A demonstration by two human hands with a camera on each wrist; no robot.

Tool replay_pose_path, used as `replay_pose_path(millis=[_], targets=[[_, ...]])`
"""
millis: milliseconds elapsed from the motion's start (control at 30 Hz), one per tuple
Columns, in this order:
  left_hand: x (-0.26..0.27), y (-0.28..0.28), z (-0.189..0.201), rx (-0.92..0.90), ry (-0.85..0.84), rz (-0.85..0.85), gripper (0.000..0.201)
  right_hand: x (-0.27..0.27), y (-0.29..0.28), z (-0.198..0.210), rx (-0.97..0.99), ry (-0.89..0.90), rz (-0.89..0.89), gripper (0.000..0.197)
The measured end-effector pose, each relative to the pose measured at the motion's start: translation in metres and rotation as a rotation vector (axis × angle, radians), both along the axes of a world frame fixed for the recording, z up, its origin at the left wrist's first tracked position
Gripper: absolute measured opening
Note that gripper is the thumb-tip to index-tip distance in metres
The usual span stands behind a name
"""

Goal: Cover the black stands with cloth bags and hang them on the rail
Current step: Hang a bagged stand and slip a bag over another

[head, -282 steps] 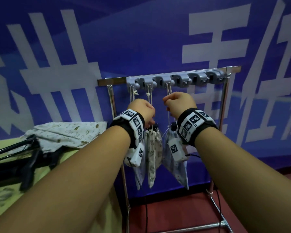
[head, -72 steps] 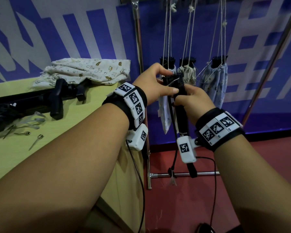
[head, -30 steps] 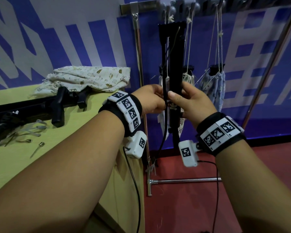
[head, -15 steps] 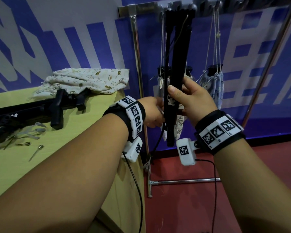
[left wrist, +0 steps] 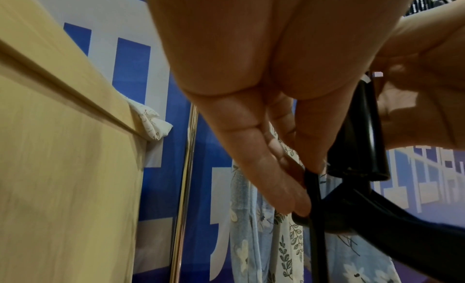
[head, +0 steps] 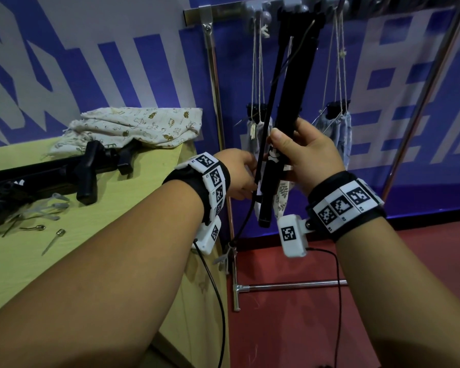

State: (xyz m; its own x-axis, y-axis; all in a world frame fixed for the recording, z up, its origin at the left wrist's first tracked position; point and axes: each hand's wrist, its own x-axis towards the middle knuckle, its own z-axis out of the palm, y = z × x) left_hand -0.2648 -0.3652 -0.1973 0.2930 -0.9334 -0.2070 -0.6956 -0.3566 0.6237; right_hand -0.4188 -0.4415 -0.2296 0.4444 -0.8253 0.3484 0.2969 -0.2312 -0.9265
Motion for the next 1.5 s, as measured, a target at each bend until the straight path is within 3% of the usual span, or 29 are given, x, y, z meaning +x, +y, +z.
replay_pose_path(millis=[500,733,867,1233,1500], targets=[[0.0,-0.003,-0.003,0.018,0.128,0.053,0.026,-0.002,0.004,0.001,0.012,-0.022,-0.038,0.023],[-0.006,-0.002,-0.009,-0.029,0.377,0.17,0.029,-0.004,0.005,0.0,0.036,-0.042,-0.054,0.027],[-0.006,-0.001,-0.01,-0.012,0.389,0.163,0.024,-0.004,0.008,0.0,0.064,-0.045,-0.054,0.027],[-0.007,0.008,-0.004,-0.048,0.659,0.246,0.018,-0.007,0.009,0.004,0.125,-0.09,-0.065,0.022],[-0.011,0.0,-0.008,0.016,0.568,0.162,0.038,0.01,0.007,-0.006,0.058,-0.009,-0.094,0.025]])
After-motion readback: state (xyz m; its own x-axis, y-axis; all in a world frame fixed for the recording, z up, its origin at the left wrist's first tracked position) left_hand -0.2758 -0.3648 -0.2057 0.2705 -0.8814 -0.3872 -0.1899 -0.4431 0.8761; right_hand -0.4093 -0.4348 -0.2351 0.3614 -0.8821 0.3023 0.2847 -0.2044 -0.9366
